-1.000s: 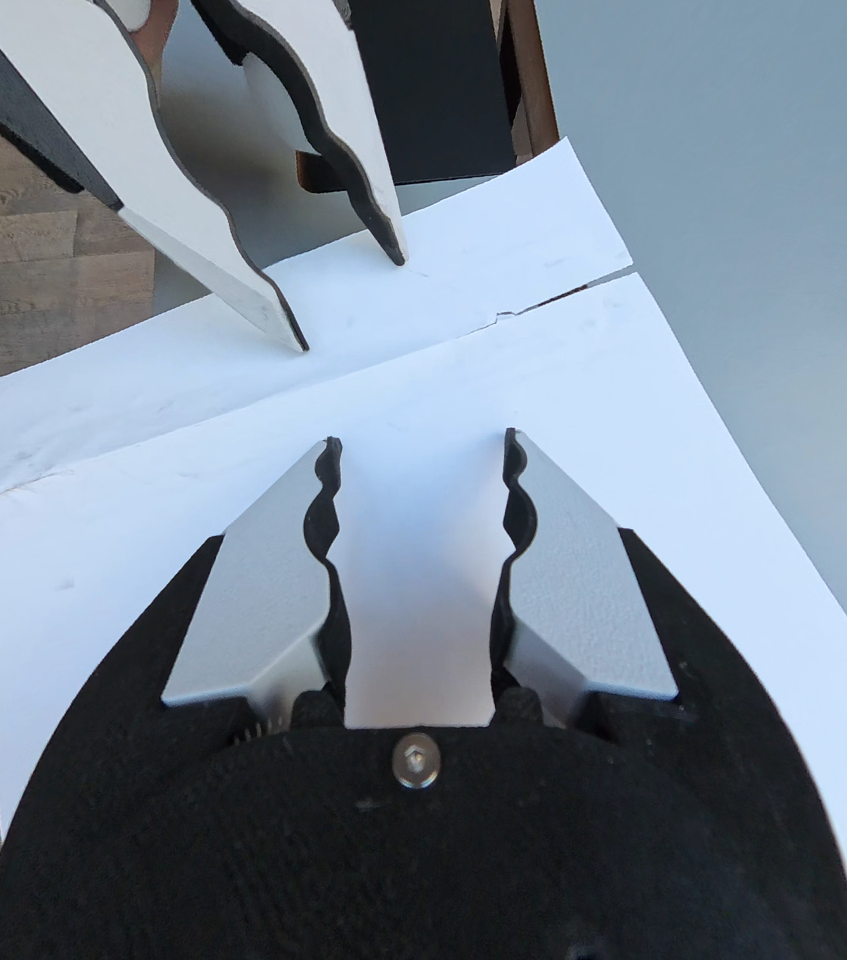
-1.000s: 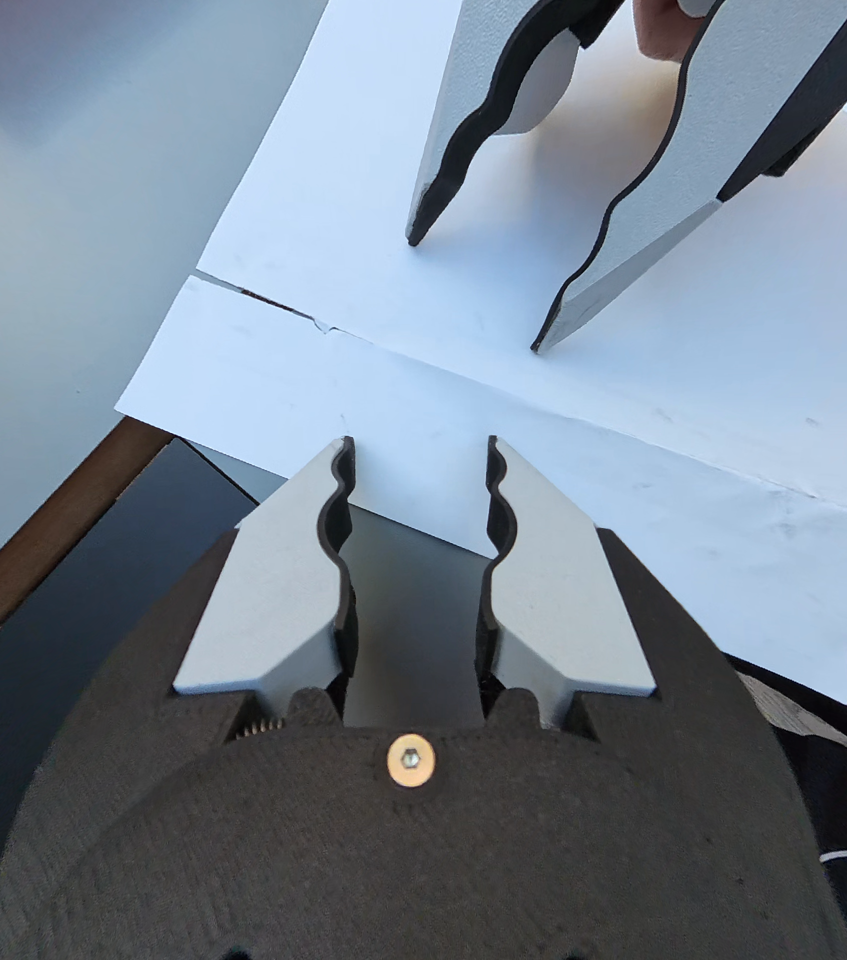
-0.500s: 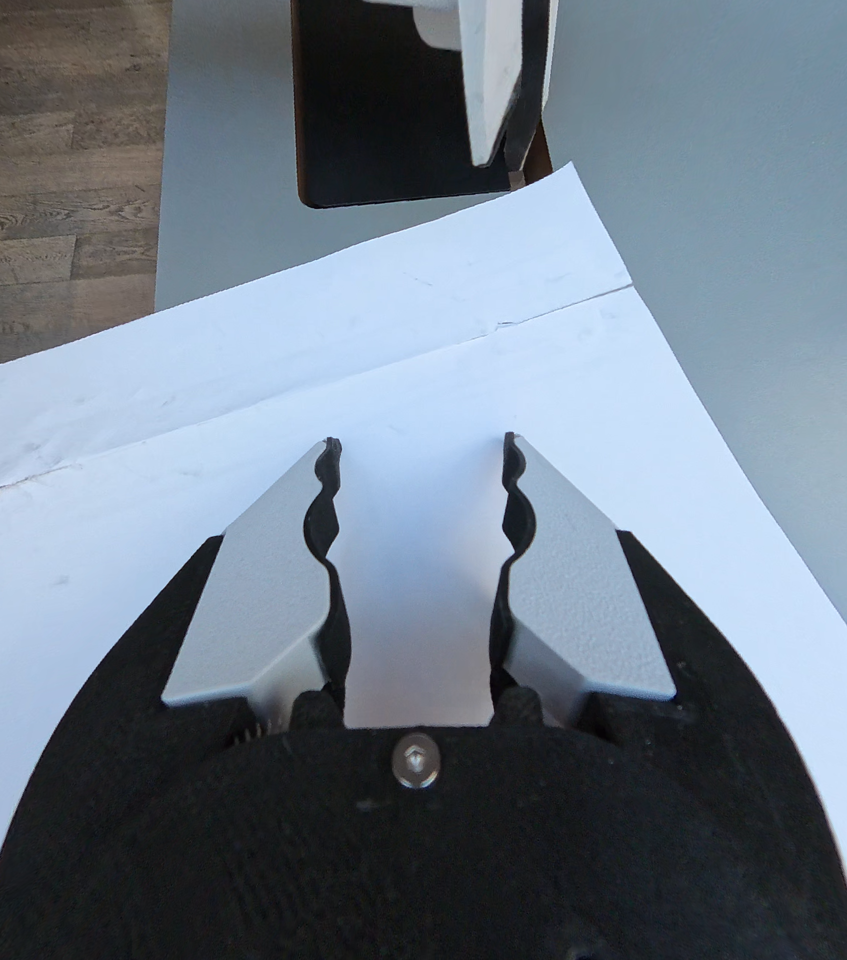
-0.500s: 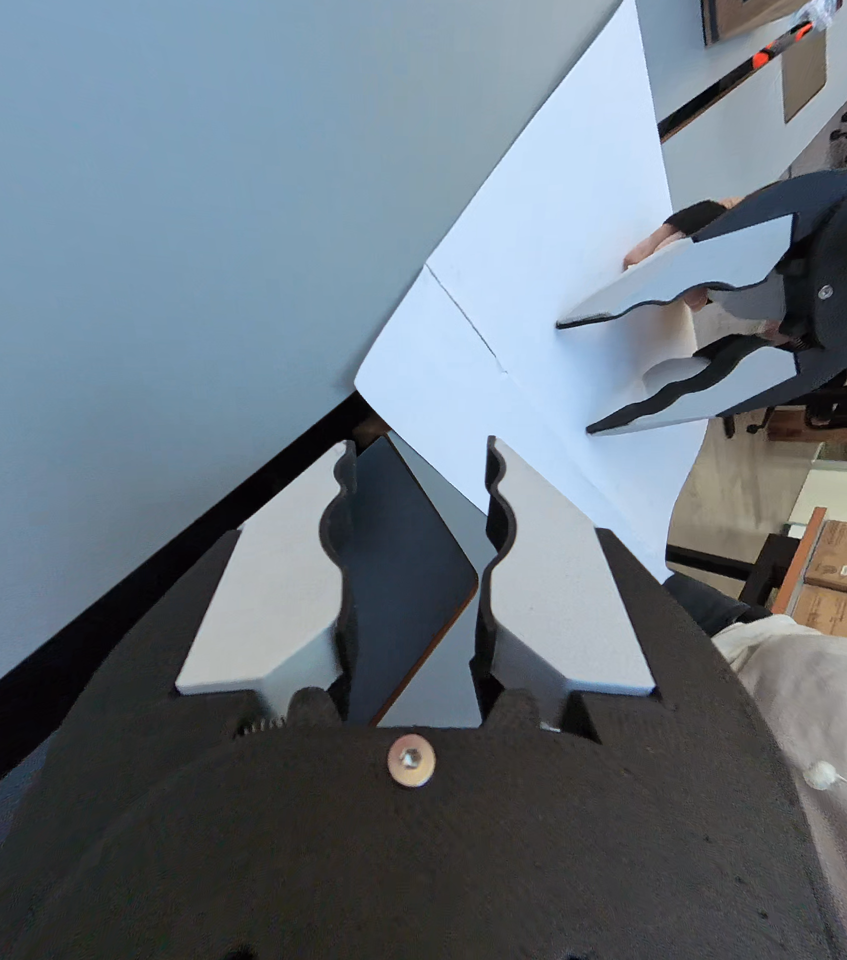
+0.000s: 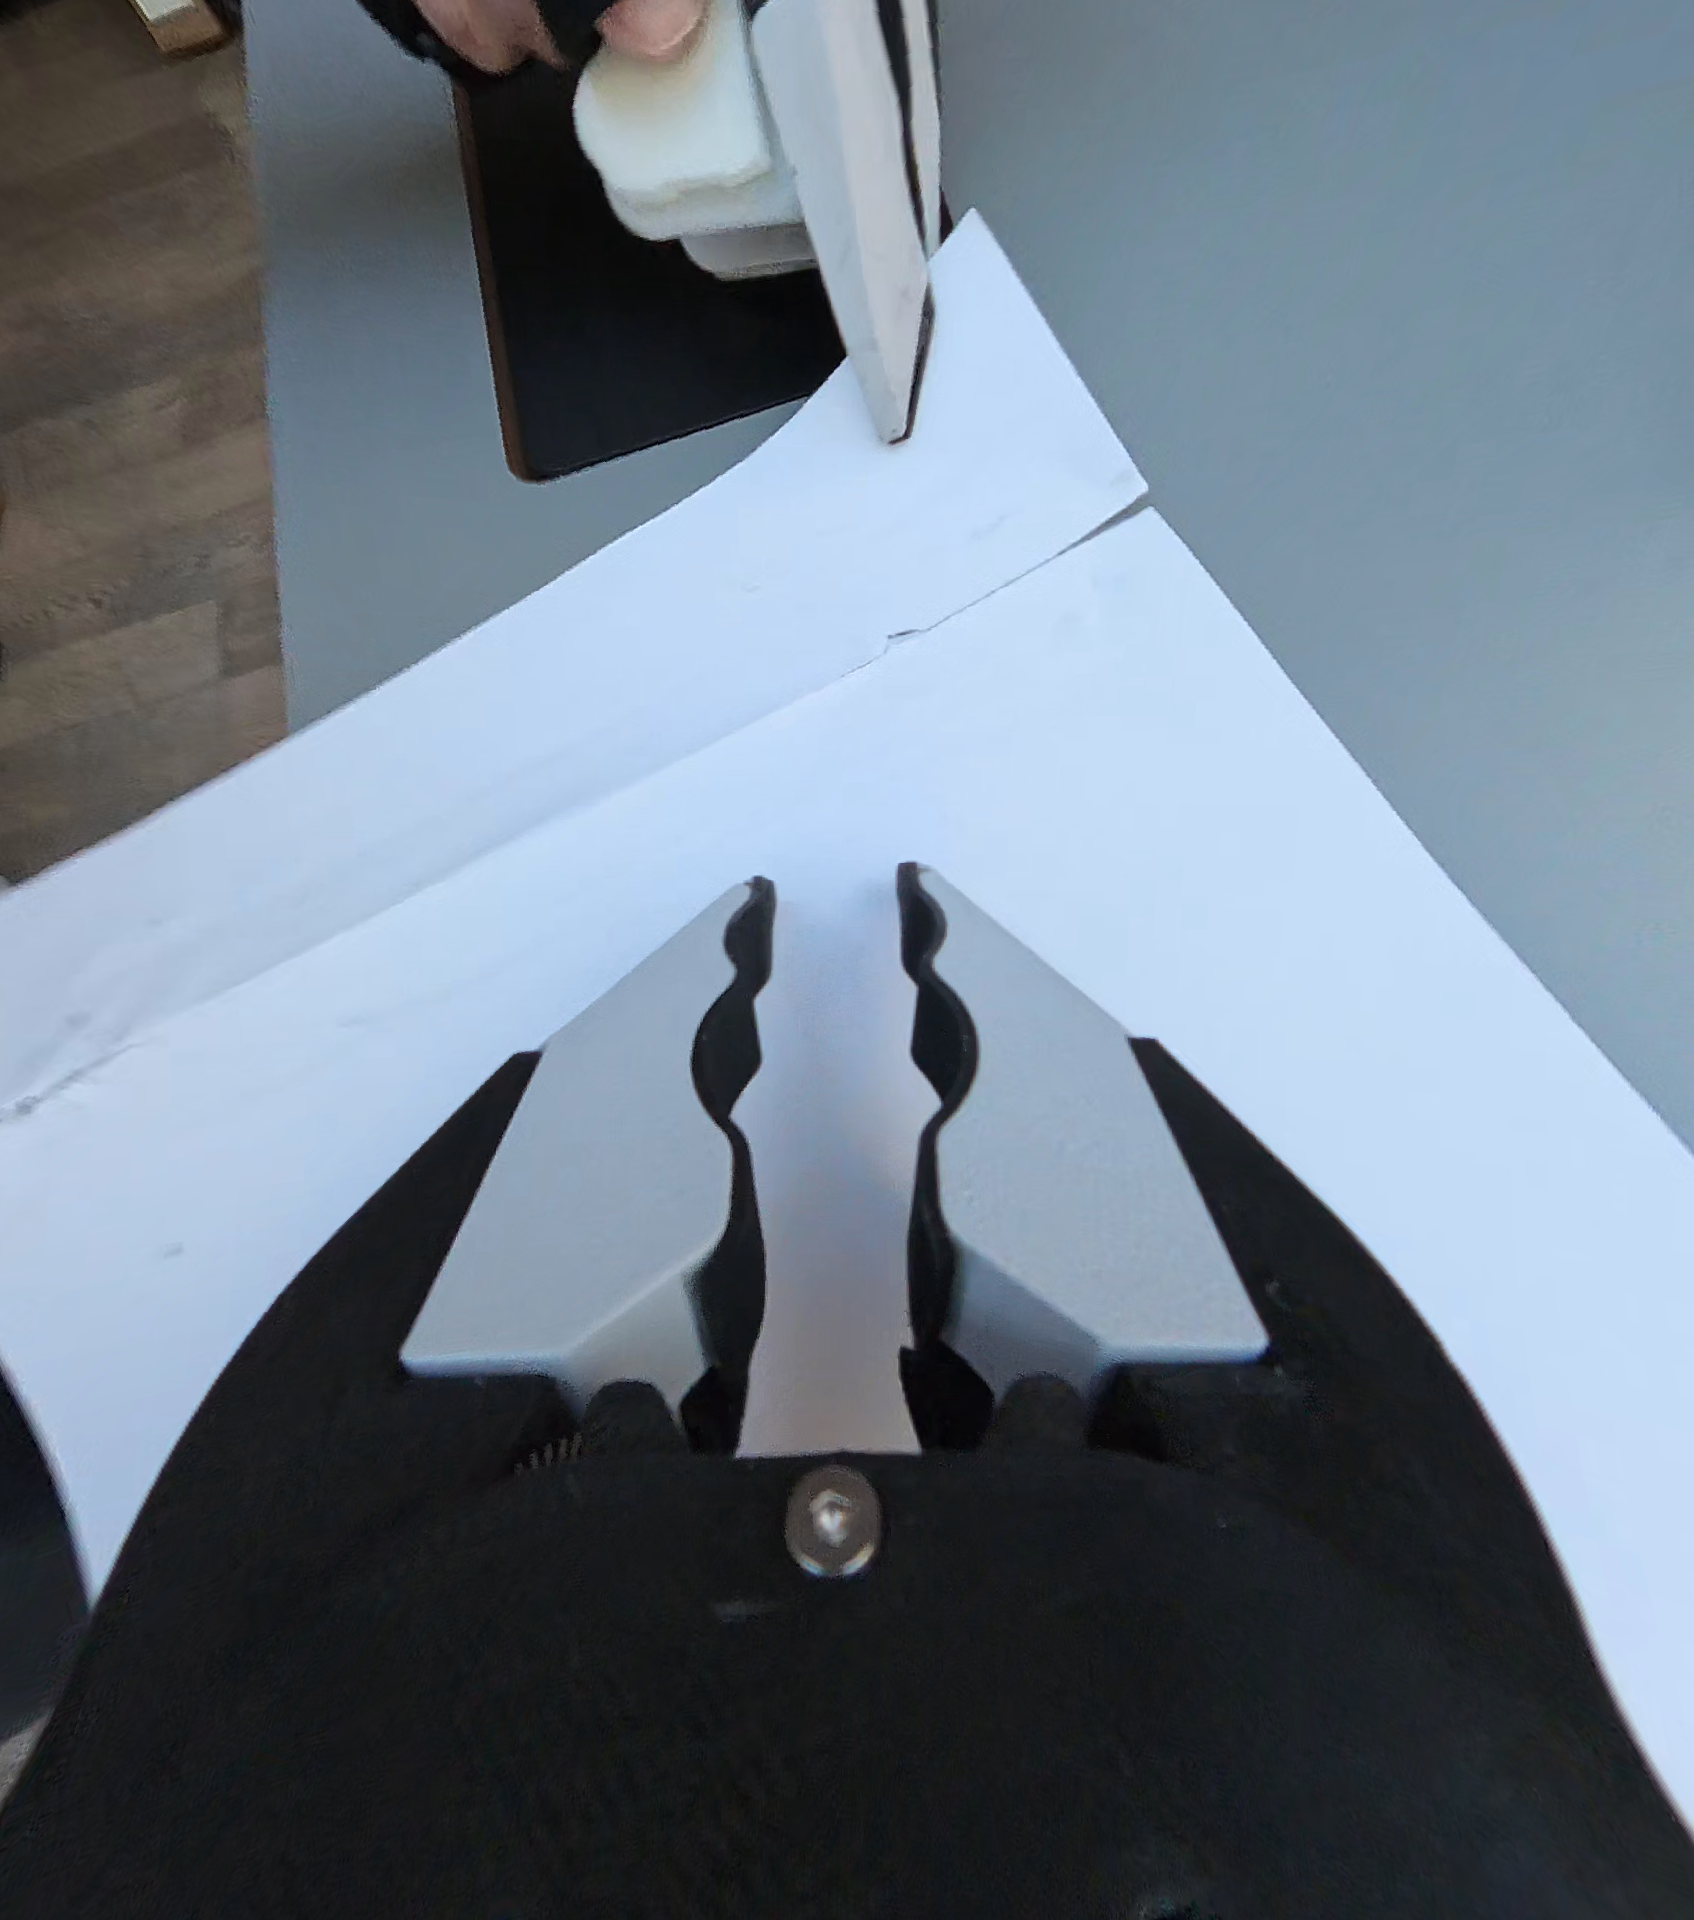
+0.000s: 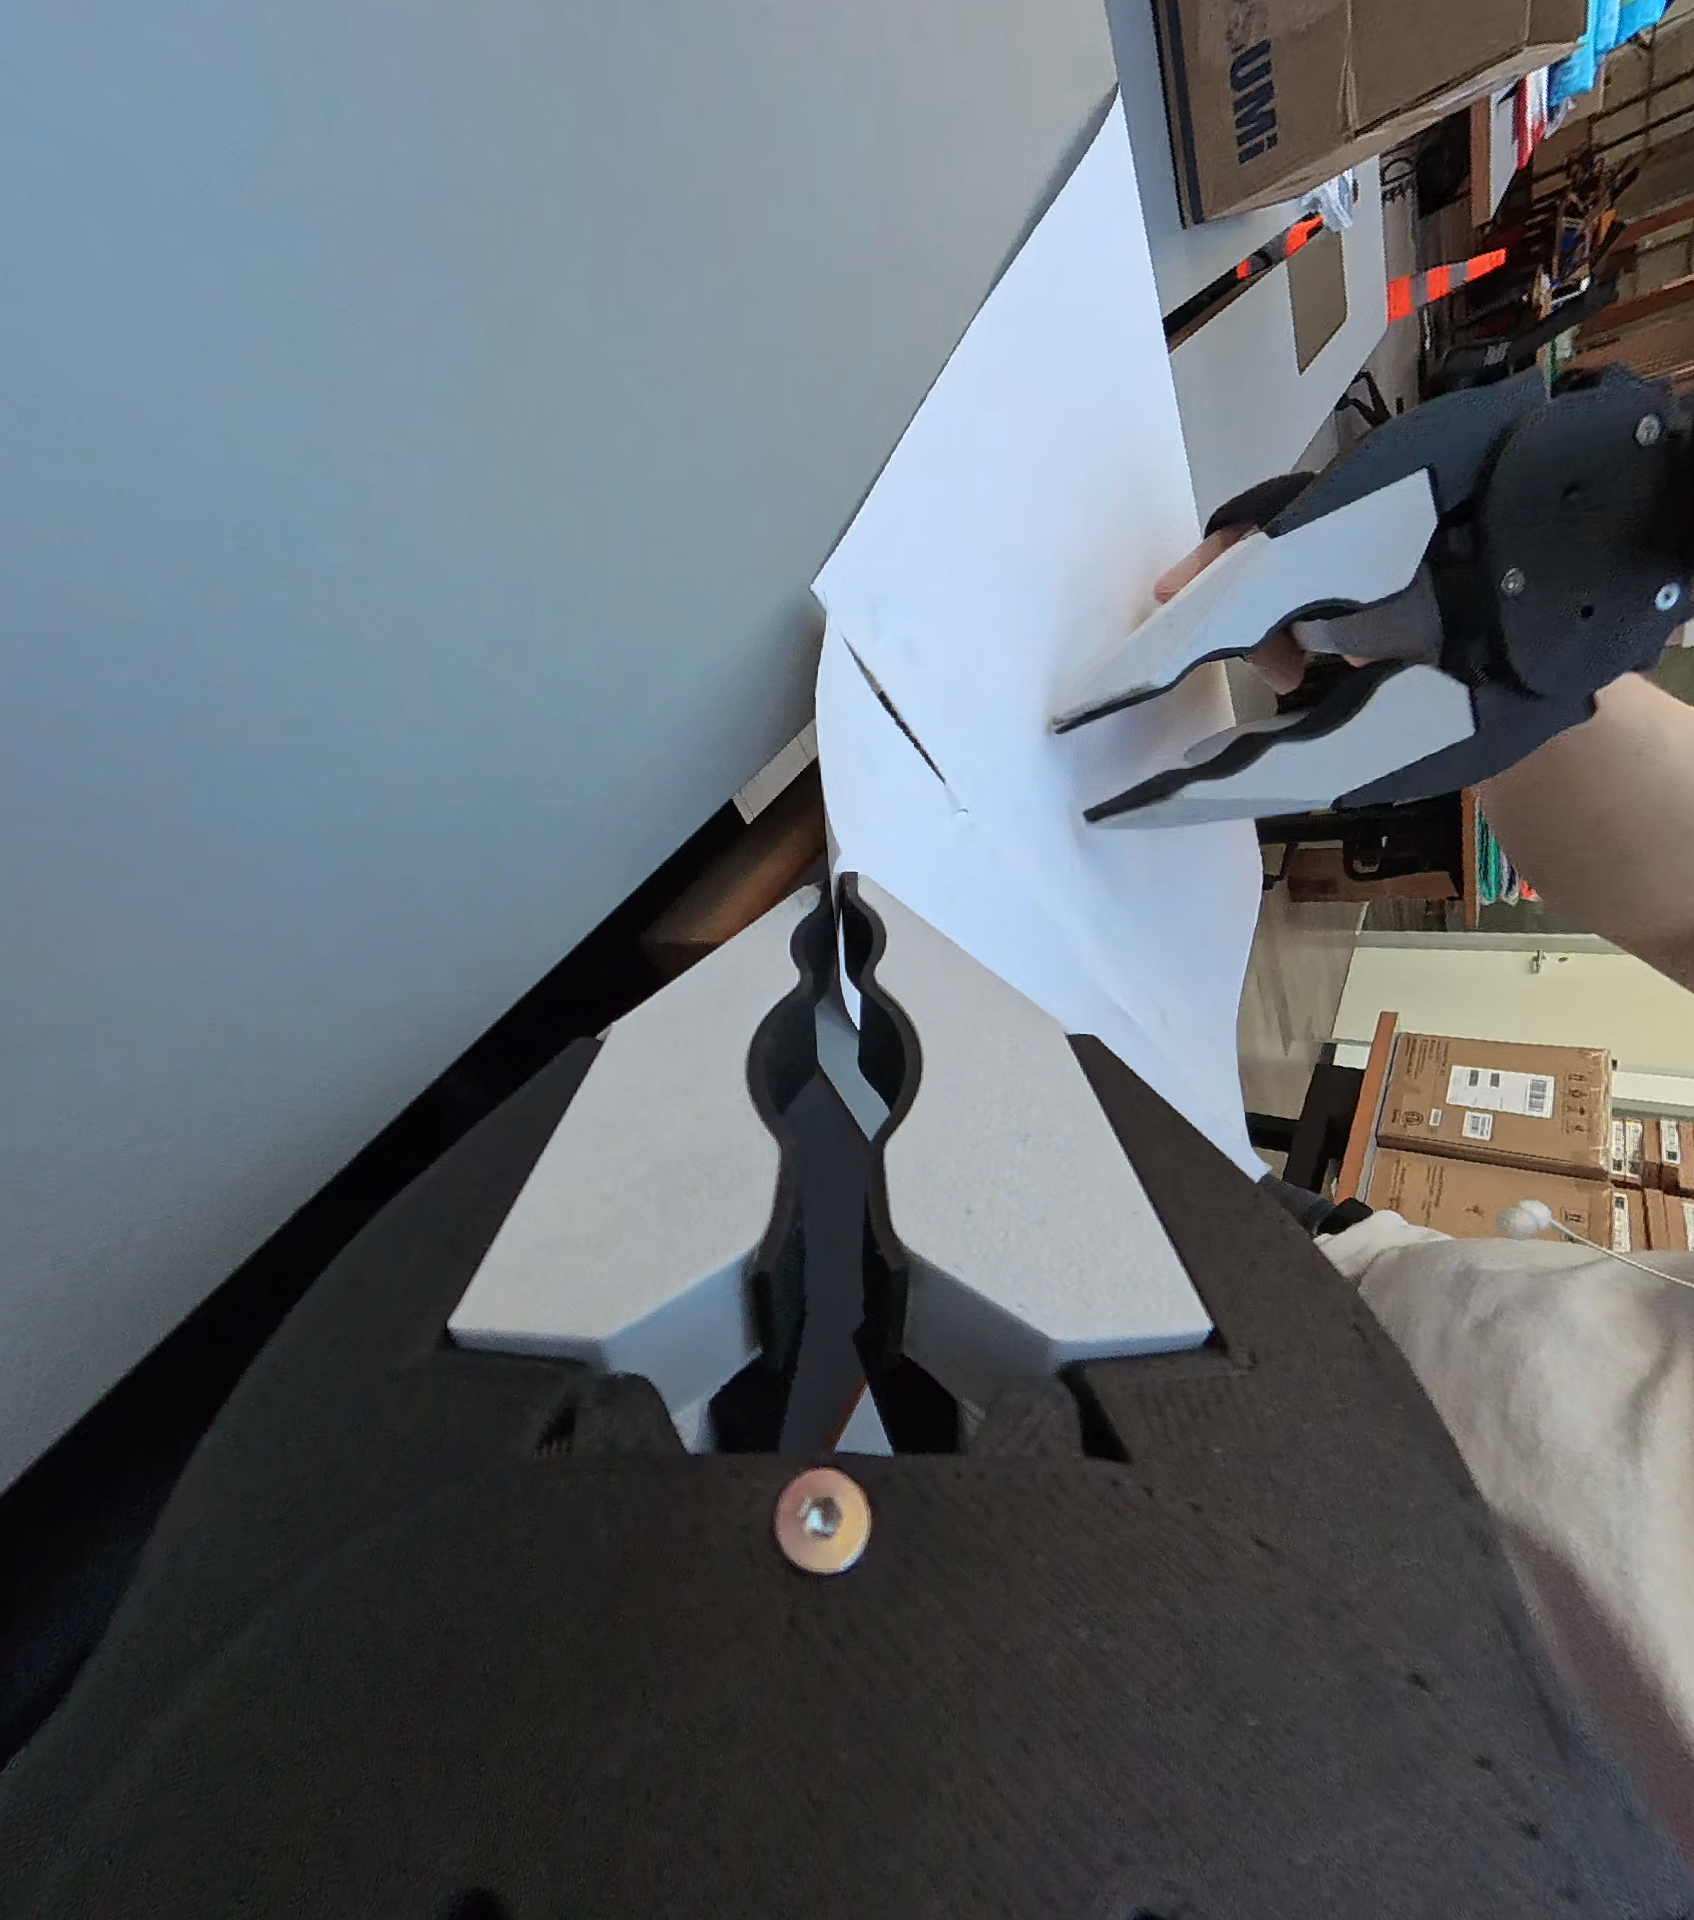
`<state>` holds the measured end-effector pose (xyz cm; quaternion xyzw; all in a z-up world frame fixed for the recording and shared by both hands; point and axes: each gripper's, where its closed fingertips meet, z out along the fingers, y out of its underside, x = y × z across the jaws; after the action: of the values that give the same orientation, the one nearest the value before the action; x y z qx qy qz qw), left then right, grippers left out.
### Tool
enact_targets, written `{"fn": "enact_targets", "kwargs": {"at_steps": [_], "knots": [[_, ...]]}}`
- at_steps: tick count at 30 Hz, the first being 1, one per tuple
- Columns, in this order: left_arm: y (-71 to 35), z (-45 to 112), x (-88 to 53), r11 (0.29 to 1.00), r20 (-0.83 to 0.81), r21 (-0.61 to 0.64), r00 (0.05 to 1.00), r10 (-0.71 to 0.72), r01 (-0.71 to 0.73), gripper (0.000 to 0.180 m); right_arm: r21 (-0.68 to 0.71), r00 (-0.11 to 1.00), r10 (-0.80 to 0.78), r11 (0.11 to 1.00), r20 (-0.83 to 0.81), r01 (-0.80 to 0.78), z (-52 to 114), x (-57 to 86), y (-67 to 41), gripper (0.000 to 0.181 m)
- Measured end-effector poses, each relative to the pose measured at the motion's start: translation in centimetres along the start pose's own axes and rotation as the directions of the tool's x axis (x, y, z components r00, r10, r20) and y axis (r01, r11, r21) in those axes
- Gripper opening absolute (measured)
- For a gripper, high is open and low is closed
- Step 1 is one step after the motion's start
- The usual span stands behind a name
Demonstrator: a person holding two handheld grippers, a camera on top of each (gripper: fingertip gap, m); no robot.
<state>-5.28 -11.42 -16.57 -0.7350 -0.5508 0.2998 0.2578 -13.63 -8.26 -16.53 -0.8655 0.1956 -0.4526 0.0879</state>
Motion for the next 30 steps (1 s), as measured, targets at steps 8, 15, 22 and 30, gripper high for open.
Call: {"fn": "enact_targets", "kwargs": {"at_steps": [8,15,22,30], "knots": [[-1.0,0.0,-2.1,0.801,0.508,-0.317,0.622,0.596,-0.508,0.0,-0.059,0.998,0.058,0.997,0.012,-0.057,-0.1,0.0,0.3,0.0],[-0.1,0.8,-1.9,0.717,0.448,-0.455,0.56,0.697,-0.528,0.0,-0.079,0.997,0.01,0.997,-0.071,-0.016,0.6,0.9,1.0,0.0],[-0.1,0.9,-1.9,0.692,0.418,-0.448,0.552,0.721,-0.566,0.0,-0.097,0.998,-0.016,0.995,-0.068,0.01,0.3,1.1,2.1,0.0],[-0.1,1.0,-1.9,0.704,0.404,-0.399,0.577,0.71,-0.587,0.0,-0.082,0.995,-0.039,0.996,-0.086,0.032,0.2,1.4,3.1,0.0]]}}
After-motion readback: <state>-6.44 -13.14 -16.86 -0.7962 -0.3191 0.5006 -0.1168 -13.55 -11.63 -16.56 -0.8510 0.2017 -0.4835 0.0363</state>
